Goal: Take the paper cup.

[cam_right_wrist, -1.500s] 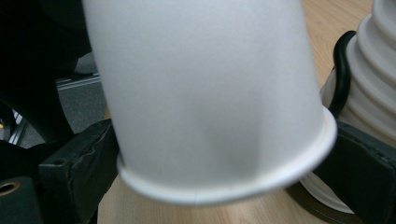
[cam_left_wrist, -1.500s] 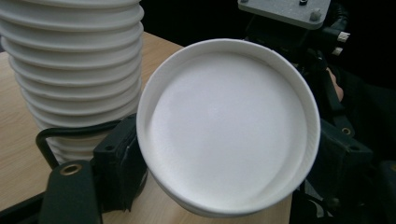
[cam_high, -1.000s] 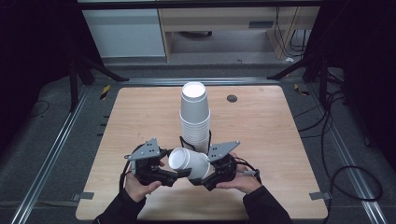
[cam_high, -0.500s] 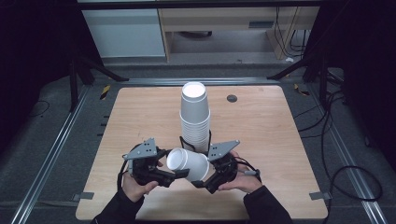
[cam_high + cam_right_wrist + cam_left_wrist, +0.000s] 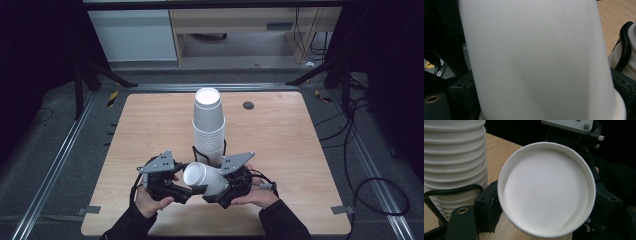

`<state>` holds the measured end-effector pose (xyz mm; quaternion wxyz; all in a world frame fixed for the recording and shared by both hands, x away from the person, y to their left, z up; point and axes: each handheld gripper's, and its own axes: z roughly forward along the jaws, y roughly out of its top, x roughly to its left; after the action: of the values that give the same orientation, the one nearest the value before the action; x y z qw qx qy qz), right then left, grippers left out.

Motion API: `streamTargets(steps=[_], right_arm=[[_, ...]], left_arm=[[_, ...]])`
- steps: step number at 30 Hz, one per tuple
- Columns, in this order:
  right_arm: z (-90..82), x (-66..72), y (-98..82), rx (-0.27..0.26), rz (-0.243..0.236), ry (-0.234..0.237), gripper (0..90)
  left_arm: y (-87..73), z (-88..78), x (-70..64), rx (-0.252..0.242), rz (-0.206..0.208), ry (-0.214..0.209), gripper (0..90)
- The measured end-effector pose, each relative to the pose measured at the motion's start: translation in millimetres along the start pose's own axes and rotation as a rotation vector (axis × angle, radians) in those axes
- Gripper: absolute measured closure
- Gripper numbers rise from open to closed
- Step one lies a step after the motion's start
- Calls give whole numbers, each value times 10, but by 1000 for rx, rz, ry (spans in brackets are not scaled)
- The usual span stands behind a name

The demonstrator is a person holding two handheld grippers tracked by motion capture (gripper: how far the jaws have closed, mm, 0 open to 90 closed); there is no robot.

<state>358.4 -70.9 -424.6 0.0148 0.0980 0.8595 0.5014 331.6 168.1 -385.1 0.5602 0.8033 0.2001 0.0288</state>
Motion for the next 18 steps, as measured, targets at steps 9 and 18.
streamTargets(steps=[9,18], right_arm=[[-5,-10,1,1,6,9,92],[-47,-31,4,-1,13,3,93]], left_arm=[[-3,0,13,-9,-4,-4,217],[21,-25,-3,-10,13,24,185]])
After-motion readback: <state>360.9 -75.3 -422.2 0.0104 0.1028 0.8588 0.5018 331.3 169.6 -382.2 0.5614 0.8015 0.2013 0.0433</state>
